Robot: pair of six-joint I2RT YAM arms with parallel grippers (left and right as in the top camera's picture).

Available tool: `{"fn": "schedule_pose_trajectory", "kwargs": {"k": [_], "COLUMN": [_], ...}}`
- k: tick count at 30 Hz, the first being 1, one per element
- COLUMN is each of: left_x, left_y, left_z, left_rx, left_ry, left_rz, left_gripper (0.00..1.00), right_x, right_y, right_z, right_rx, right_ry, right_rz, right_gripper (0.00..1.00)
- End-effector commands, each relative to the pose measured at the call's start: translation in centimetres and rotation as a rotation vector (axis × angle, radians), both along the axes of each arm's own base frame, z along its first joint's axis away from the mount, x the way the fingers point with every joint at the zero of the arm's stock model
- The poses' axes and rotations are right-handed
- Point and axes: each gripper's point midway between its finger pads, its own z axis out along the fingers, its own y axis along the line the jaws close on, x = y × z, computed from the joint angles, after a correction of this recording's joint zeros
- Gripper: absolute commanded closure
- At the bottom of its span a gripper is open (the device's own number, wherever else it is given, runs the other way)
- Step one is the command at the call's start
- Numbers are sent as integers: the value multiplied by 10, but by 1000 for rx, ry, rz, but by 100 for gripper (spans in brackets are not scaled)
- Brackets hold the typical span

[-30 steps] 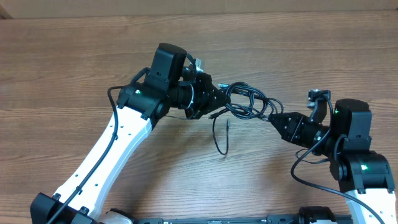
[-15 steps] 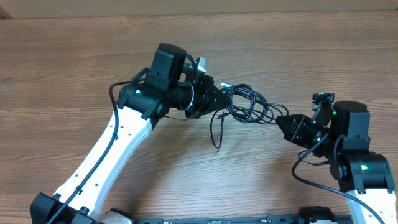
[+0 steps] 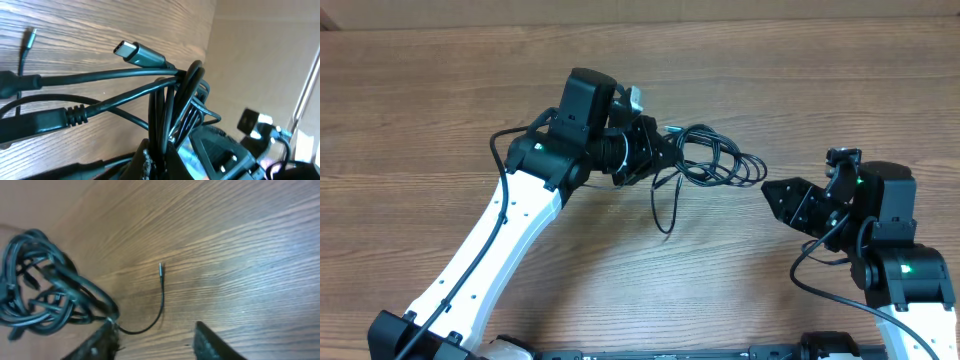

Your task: Untangle cables

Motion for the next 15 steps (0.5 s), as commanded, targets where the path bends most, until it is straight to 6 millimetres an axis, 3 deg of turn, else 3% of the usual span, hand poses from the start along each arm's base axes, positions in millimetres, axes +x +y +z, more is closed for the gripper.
{"fn": "schedule_pose_trajectory", "kwargs": {"k": [1,5,9,15], "left_x": [10,10,6,-9], "left_y": [4,3,-2,-22], "left_z": [6,6,5,3], "left_rx": [0,-15,-32,-12], "left_ry": [19,70,143,148], "left_rz": [74,110,150,121], "left_gripper": [96,96,96,96], "right_x": [2,2,-1,0], "right_y": [3,9,26,25], "right_z": [11,15,28,27], "right_rx": [15,39,63,55], "right_ry": [-34,-50,-130,-131], "right_rz": [16,47,191,183], "right_gripper": [50,50,50,49]}}
